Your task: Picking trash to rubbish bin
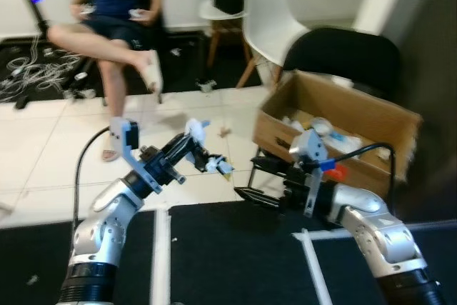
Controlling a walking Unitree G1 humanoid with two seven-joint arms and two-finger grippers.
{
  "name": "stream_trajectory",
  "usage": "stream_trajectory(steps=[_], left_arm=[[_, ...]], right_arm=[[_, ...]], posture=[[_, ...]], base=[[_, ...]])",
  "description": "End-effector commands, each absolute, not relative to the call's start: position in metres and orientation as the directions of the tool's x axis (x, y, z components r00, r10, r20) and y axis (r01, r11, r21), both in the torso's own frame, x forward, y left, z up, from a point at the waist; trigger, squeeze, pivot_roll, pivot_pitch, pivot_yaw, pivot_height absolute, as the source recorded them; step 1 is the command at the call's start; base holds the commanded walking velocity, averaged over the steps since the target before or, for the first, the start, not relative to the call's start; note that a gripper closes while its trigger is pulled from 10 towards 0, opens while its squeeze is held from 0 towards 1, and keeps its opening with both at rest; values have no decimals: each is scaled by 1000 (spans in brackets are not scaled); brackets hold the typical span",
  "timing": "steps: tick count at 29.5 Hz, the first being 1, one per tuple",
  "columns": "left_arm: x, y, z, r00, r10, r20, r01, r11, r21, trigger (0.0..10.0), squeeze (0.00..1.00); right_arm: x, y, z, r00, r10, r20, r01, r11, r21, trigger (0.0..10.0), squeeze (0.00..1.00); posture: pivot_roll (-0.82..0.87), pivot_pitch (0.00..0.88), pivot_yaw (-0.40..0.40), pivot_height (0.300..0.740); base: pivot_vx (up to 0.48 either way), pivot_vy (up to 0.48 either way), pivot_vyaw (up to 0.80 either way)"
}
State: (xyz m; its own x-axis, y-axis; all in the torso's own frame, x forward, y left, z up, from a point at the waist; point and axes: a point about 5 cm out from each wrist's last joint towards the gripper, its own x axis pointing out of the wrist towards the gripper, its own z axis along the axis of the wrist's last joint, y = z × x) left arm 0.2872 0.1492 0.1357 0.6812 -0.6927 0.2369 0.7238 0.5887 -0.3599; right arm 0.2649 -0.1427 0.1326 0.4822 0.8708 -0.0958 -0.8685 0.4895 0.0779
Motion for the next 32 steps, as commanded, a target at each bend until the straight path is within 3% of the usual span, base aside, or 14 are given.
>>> stream_trajectory(steps=[1,27,32], left_arm=[[285,151,130,693,-688,218,710,595,-377,10000,0],[288,150,131,711,-669,216,696,626,-352,10000,0],[287,150,133,701,-673,237,708,614,-349,10000,0]], right_arm=[[264,-140,133,474,875,-92,-873,481,76,10000,0],[265,-139,132,474,876,-94,-874,481,74,10000,0],[265,-139,134,475,876,-78,-874,480,70,10000,0]], posture=[[8,0,-2,740],[10,0,-7,740],[10,0,-7,740]], base=[[0,0,-769],[0,0,-768],[50,0,0]])
